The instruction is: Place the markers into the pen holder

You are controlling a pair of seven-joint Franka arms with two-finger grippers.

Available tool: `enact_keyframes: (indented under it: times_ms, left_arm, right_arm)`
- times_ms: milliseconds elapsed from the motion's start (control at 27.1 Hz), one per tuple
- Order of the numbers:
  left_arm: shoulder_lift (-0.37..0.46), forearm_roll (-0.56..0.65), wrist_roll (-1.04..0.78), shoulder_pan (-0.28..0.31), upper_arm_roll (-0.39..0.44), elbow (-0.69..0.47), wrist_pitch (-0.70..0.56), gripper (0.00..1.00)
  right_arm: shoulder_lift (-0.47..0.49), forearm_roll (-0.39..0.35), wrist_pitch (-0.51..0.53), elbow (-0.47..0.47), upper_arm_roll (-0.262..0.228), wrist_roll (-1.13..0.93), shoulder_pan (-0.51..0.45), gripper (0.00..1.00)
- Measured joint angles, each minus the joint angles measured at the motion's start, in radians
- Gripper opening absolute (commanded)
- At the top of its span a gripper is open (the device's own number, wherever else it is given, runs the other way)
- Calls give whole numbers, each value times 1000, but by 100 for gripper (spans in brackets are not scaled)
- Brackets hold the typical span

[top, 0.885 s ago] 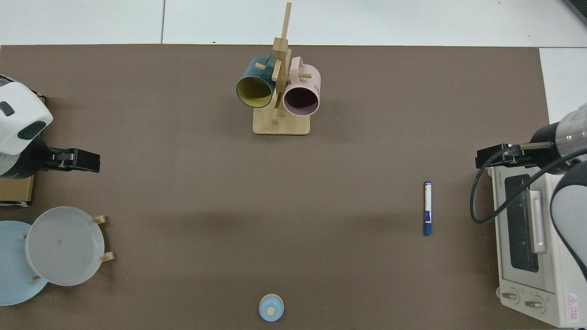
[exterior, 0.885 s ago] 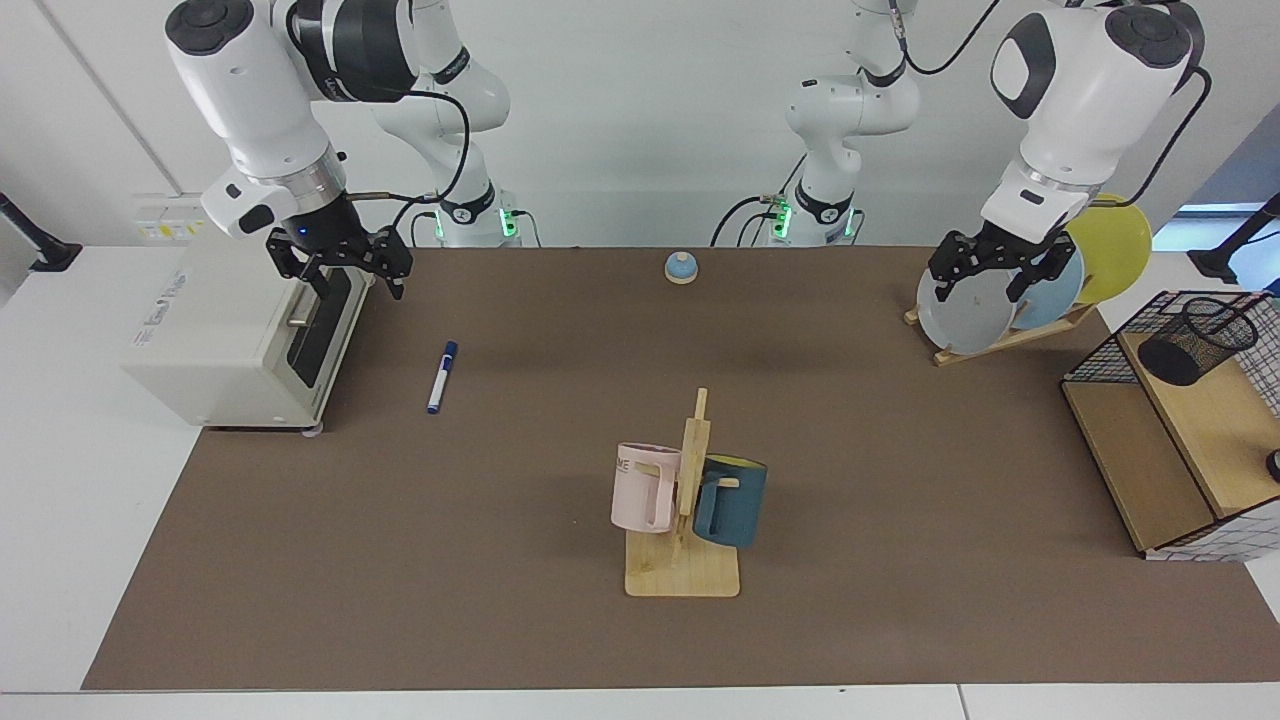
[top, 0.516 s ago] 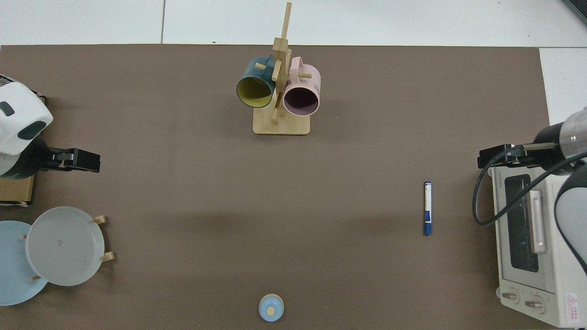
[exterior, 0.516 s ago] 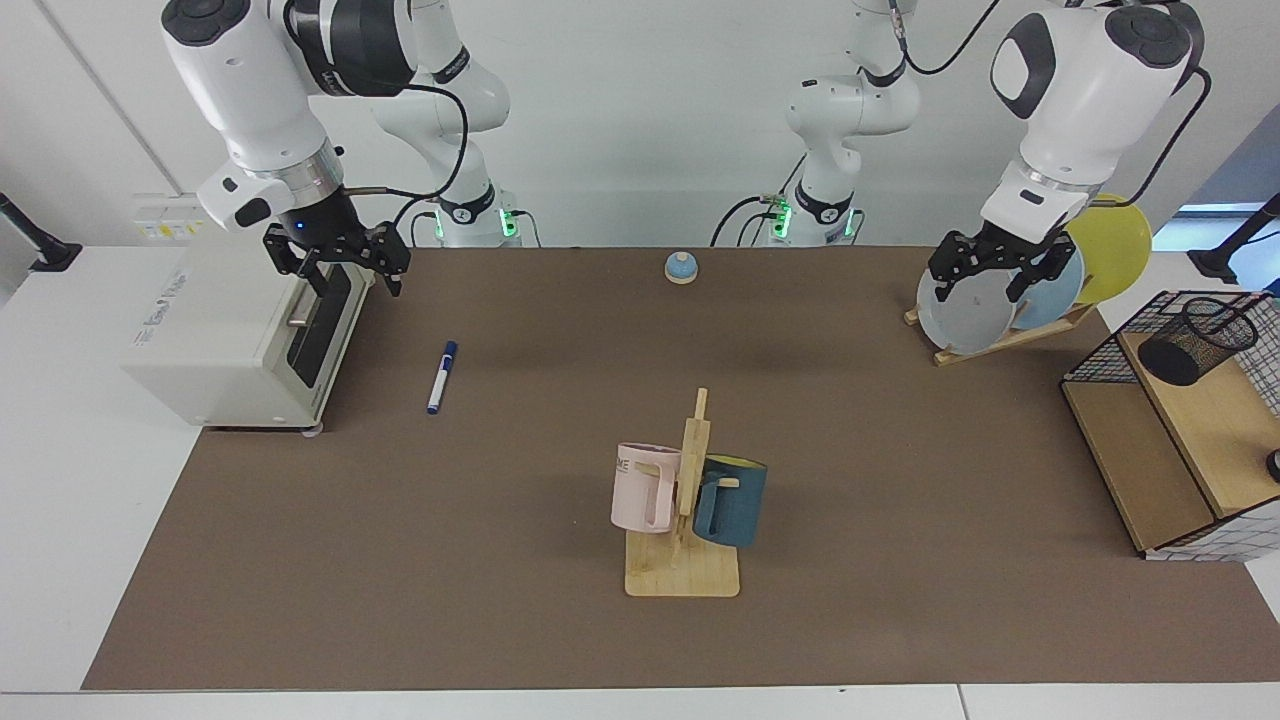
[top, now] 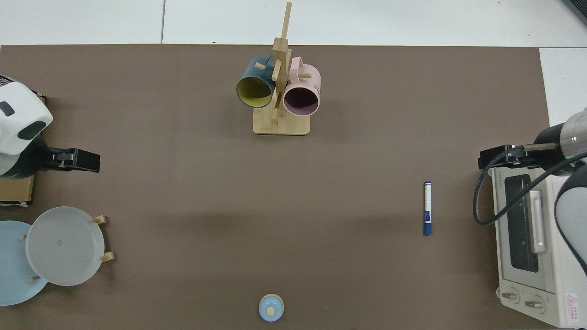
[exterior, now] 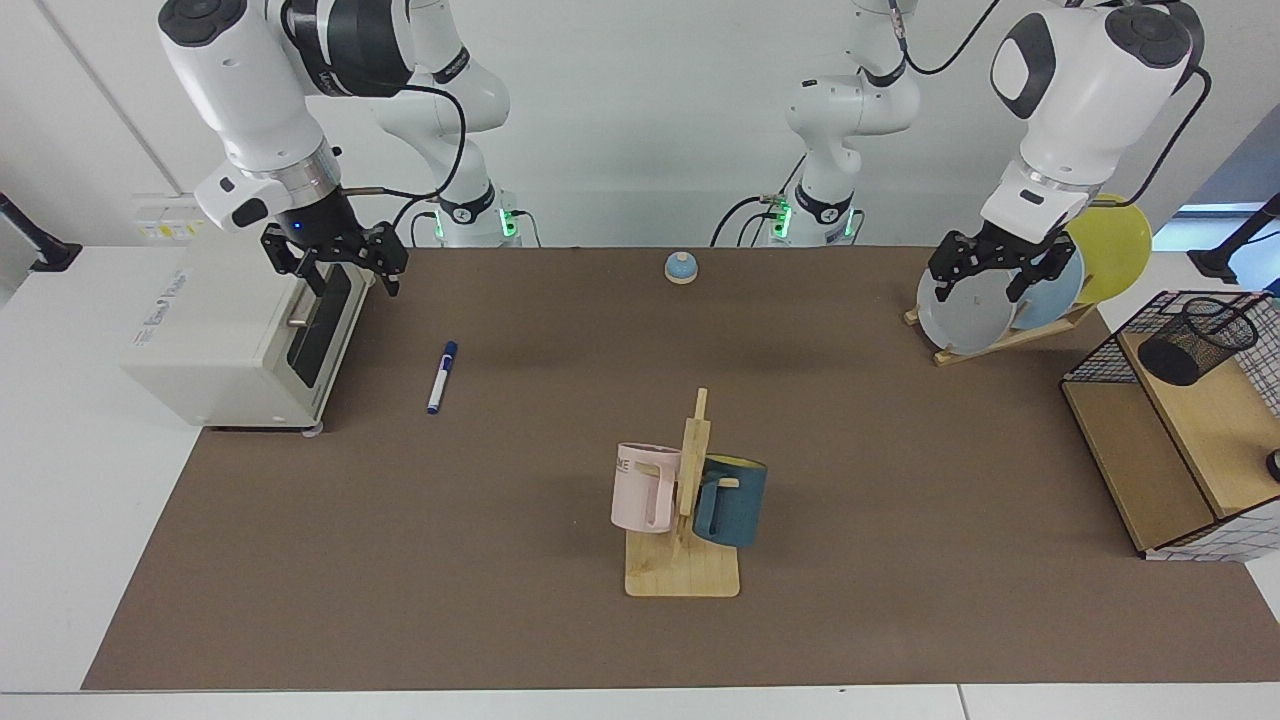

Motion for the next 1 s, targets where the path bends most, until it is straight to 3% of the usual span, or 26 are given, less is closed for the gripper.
enact_keyframes:
  times_ms: [332, 627, 995]
  left_arm:
    - [0, 0, 0, 0, 1, 0, 0, 100]
    - [0, 0, 0, 0, 0, 0, 0, 100]
    - [0, 0, 11, 0, 0, -1, -11, 100]
  right_arm:
    - [36, 0, 214, -189, 6, 0, 19, 100]
    - [116, 0, 350, -292, 8, 0, 31, 100]
    - [148, 0, 543, -463, -1, 11, 26, 100]
